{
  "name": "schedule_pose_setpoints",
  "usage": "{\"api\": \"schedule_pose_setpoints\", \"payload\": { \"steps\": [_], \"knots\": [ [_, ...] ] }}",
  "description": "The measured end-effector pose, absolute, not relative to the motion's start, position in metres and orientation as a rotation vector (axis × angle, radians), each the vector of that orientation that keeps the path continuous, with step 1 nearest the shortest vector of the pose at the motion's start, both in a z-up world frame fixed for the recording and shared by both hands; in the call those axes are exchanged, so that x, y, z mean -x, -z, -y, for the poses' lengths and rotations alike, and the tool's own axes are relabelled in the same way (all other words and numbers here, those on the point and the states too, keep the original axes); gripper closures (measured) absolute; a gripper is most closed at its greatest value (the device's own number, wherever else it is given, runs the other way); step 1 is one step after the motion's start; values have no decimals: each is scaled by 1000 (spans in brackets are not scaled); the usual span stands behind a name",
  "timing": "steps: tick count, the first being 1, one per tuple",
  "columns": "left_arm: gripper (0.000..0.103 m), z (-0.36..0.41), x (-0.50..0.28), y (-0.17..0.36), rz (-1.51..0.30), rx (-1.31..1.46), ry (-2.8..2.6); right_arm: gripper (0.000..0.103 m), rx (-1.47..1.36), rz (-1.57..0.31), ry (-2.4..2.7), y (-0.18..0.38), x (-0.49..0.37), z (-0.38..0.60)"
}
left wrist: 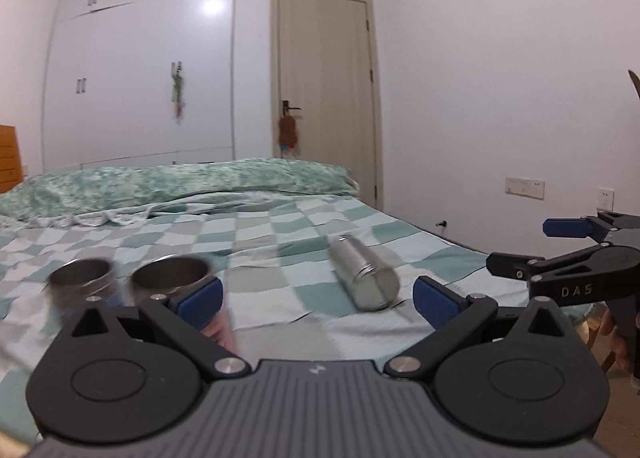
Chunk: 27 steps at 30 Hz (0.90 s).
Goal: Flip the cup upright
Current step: 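Move the left tool to the lying silver tumbler and close on it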
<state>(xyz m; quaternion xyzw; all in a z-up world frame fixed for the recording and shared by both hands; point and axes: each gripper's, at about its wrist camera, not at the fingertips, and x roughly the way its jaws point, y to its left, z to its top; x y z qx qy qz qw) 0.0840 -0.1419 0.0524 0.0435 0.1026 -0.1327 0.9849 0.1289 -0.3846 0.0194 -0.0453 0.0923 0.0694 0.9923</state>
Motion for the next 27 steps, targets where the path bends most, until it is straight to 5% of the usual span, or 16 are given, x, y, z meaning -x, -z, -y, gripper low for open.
{"api": "schedule_pose_setpoints", "payload": {
  "steps": [27],
  "knots": [
    [0,274,-351,-34,-696,-146,168,0,157,-413,-176,-6,-336,474]
  ]
}}
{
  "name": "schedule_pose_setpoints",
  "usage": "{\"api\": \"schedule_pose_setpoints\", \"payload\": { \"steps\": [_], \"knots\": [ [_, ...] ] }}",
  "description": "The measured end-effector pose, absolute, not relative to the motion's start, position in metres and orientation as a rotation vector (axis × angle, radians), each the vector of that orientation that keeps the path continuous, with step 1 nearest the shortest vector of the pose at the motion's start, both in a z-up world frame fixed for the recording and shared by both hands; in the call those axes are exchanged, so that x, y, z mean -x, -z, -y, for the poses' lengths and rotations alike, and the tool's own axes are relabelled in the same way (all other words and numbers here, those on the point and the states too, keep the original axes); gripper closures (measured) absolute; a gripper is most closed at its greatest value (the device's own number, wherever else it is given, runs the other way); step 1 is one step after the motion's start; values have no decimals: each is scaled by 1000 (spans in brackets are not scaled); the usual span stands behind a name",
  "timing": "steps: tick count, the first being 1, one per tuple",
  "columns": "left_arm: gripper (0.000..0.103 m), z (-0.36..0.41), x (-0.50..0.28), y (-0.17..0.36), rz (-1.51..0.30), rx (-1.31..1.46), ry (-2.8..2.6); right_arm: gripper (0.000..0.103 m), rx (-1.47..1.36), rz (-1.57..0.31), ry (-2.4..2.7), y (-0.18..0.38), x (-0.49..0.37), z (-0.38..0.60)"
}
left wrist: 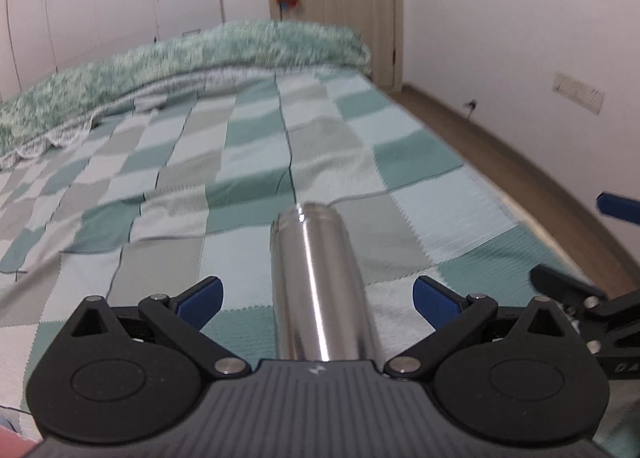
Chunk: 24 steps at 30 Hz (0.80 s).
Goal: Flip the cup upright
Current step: 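Move the left tool to the lying silver tumbler and close on it, then lift the silver tumbler with the left tool and carry it toward the right tool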
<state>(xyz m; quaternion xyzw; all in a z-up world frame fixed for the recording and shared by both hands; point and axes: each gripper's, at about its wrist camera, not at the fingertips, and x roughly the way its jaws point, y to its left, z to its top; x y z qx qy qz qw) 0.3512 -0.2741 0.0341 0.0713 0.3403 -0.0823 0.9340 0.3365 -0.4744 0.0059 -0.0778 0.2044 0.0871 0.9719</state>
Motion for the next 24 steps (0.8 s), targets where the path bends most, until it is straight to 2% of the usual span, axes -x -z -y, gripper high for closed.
{"api": "schedule_pose_setpoints", "payload": {
  "steps": [9,11,12,13,24],
  "knots": [
    [2,285,-388,-7,-867,-162,105,0,160,-466,-224,10,-364,477],
    [14,286,-392,-4,-893,-161,94,0,162,-470,-235,12,-364,478],
    [30,286,-394,-2,-908,-158,89,0,165,-470,-238,13,-364,476],
    [39,285,-394,-1,-926,-141,105,0,167,-469,-242,13,-363,476],
    [39,281,-365,-17,-908,-115,125,0,153,-432,-246,-1,-338,480]
  ]
}}
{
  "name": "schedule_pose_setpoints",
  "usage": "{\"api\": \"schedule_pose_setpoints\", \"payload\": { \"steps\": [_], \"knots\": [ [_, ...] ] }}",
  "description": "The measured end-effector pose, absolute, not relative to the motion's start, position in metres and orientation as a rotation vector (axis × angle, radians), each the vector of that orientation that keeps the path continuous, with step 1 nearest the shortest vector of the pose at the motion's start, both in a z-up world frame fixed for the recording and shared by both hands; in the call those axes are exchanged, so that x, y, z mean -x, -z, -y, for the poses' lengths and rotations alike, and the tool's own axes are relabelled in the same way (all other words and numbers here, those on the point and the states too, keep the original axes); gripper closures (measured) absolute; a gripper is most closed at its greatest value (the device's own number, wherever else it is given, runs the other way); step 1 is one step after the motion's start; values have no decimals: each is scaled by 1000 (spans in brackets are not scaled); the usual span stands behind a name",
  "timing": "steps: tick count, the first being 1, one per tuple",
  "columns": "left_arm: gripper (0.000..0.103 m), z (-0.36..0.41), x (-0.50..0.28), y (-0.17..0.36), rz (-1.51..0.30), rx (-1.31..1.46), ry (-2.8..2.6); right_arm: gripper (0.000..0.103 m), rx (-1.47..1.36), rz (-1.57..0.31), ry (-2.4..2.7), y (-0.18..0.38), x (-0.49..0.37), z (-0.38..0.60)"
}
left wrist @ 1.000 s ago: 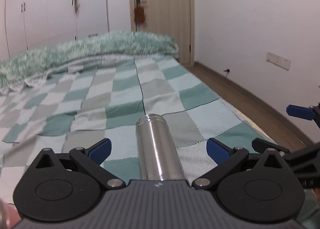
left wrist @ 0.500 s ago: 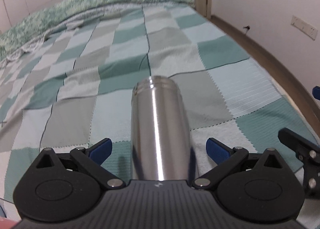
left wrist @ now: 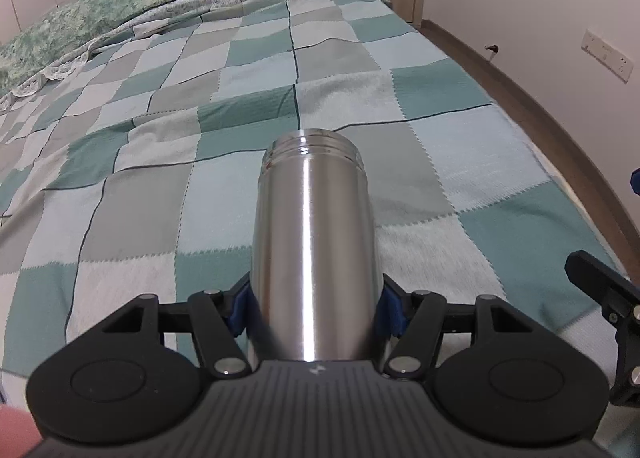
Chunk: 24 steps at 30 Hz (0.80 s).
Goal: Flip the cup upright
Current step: 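Lift the silver tumbler with the left tool and carry it toward the right tool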
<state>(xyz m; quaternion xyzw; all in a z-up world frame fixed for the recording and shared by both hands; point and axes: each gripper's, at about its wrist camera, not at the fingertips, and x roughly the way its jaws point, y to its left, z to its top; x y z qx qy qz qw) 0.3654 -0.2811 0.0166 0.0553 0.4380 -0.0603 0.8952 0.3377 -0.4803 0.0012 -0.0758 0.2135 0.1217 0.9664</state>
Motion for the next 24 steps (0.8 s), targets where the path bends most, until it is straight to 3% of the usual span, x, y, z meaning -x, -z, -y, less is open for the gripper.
{"api": "schedule_pose_setpoints", "payload": {
  "steps": [12,24],
  "knots": [
    [39,261,-282,-55,-864,-58,164,0,174,-405,-251,-33,-261,459],
    [39,222,-202,-36,-886,104,114,0,162,-428,-286,-33,-192,436]
  ]
}}
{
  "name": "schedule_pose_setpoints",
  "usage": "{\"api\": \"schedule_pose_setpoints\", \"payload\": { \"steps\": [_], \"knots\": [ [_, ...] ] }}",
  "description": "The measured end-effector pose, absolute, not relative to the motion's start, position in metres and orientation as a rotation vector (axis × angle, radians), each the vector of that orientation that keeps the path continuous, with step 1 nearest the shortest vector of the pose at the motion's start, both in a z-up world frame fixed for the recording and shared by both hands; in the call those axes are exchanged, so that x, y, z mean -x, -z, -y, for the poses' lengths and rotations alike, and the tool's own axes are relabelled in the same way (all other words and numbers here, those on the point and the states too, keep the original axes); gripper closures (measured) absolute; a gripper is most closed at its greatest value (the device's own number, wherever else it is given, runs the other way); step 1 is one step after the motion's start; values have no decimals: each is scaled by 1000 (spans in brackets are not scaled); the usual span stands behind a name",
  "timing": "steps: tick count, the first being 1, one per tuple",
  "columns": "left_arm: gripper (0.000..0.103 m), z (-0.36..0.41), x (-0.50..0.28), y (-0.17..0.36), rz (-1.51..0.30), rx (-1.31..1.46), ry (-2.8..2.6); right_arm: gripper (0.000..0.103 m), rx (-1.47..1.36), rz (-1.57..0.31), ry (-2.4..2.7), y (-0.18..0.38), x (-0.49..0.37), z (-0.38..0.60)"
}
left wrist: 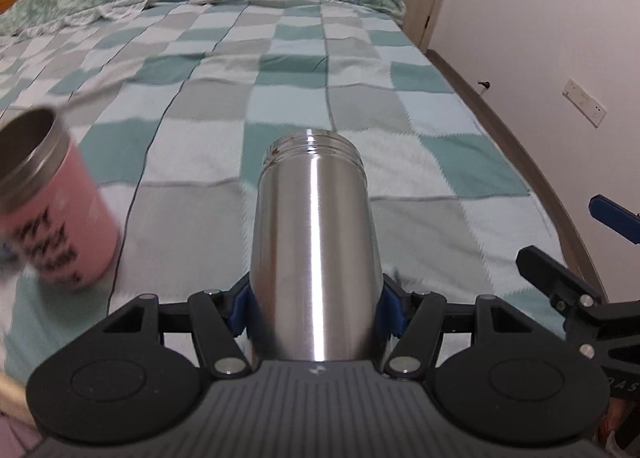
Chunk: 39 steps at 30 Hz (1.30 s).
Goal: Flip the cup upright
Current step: 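Lift the silver tumbler with the left tool and carry it toward the right tool, then close the right tool on the tumbler while the left tool releases it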
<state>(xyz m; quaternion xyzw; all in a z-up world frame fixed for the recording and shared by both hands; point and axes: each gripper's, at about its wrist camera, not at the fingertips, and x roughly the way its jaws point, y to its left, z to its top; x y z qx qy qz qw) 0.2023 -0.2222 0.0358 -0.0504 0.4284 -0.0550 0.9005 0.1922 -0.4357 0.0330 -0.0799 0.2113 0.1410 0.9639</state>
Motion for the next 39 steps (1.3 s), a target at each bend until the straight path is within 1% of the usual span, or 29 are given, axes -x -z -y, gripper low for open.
{"api": "schedule_pose_setpoints", "payload": {
  "steps": [8,9,10,11,12,14,24,29,34,39],
  "knots": [
    [39,208,-192,-14,-902,113,63,0,144,-448,-303,-29,-172,421],
    [37,206,-192,-13,-905,117,70,0,143,-452,-302,-29,-170,419],
    [23,204,-191,-14,-903,119,81,0,142,-456,-301,-29,-169,417],
    [13,201,-191,-16,-898,119,98,0,142,-458,-300,-30,-167,415],
    [0,198,-188,-20,-882,119,105,0,143,-460,-297,-32,-165,414],
    [0,190,-180,-31,-827,114,129,0,145,-463,-282,-38,-161,411],
    [0,124,-159,-67,-749,121,261,0,138,-474,-266,-71,-143,378],
    [0,78,-154,-78,-695,63,315,0,102,-522,-260,-74,-146,338],
    [0,38,-154,-85,-655,4,354,0,73,-610,-240,-69,-157,297],
    [0,16,-156,-84,-648,-60,410,0,64,-677,-214,-65,-170,264]
  ]
}}
